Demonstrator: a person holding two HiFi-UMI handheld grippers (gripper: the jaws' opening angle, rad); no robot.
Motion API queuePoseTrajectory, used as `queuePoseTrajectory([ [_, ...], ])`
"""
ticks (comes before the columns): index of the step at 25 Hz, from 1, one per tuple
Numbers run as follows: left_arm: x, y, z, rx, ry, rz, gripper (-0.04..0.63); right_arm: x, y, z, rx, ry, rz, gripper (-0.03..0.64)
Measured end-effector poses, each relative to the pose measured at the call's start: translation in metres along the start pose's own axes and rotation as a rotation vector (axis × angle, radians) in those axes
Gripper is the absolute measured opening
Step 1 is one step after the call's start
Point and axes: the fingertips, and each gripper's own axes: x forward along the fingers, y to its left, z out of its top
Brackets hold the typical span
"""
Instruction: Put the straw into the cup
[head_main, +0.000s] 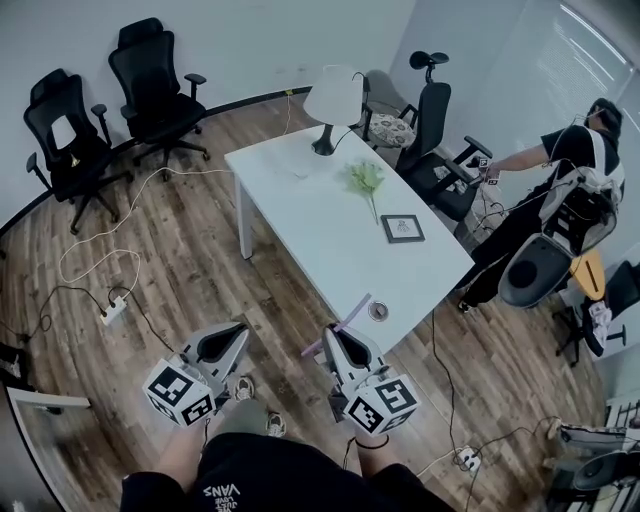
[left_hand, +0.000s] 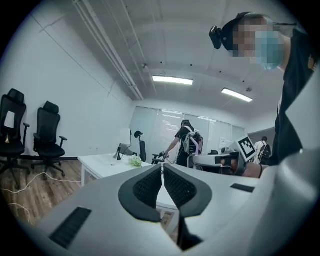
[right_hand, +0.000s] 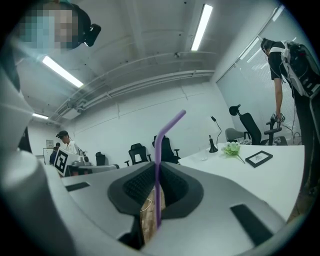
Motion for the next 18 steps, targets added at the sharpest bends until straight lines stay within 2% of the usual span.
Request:
queuePoseTrajectory([
  [18, 0.054, 0.108, 0.050, 0.015, -0.020, -0.099, 0.023, 0.105, -0.026, 0.042, -0.022, -0.051, -0.102, 0.037],
])
